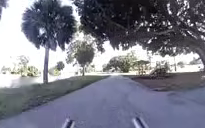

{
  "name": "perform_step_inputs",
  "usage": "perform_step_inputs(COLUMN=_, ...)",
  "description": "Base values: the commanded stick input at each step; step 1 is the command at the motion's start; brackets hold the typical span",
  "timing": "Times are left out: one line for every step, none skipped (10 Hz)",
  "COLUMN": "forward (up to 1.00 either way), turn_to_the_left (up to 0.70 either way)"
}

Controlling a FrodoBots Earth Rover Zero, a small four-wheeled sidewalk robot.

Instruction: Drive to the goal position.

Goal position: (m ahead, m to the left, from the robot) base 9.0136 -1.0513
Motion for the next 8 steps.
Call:
perform_step_inputs(forward=0.85, turn_to_the_left=0.00)
perform_step_inputs(forward=0.85, turn_to_the_left=0.00)
perform_step_inputs(forward=0.85, turn_to_the_left=0.00)
perform_step_inputs(forward=0.85, turn_to_the_left=0.00)
perform_step_inputs(forward=0.85, turn_to_the_left=0.00)
perform_step_inputs(forward=0.85, turn_to_the_left=0.00)
perform_step_inputs(forward=0.85, turn_to_the_left=0.00)
perform_step_inputs(forward=0.85, turn_to_the_left=0.00)
